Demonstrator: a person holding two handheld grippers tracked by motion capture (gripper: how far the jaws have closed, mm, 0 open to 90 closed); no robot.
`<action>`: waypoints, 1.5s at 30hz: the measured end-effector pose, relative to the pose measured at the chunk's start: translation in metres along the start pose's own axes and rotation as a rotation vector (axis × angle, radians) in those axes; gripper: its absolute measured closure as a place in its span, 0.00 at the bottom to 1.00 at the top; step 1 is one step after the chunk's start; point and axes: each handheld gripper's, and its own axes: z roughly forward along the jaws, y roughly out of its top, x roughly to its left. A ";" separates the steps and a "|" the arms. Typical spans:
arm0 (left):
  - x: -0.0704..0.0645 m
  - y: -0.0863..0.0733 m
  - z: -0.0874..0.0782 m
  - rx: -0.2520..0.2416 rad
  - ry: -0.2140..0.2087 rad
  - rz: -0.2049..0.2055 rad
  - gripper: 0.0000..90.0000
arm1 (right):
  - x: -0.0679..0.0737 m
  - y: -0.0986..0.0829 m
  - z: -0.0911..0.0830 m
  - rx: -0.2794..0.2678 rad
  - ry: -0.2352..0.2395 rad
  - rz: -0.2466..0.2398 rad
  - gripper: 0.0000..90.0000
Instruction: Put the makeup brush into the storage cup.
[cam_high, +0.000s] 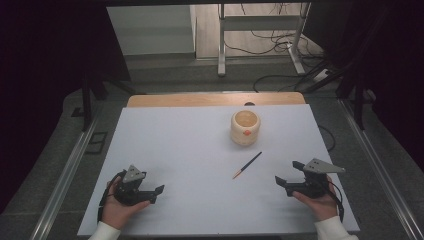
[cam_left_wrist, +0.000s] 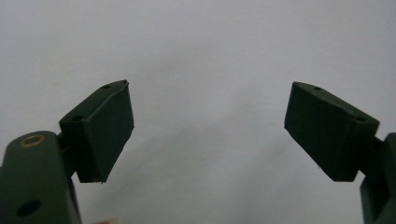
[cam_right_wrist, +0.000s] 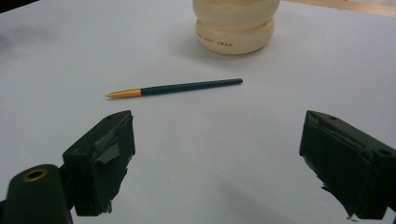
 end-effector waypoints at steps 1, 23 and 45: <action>0.000 0.000 0.000 -0.001 0.001 -0.002 0.18 | 0.000 0.000 0.001 -0.001 0.002 0.000 0.12; 0.001 -0.001 -0.002 -0.002 0.004 0.000 0.18 | 0.002 0.001 0.003 0.013 0.021 -0.031 0.14; 0.001 -0.001 -0.003 -0.008 0.007 -0.003 0.18 | 0.005 0.012 0.004 0.024 0.058 -0.094 0.14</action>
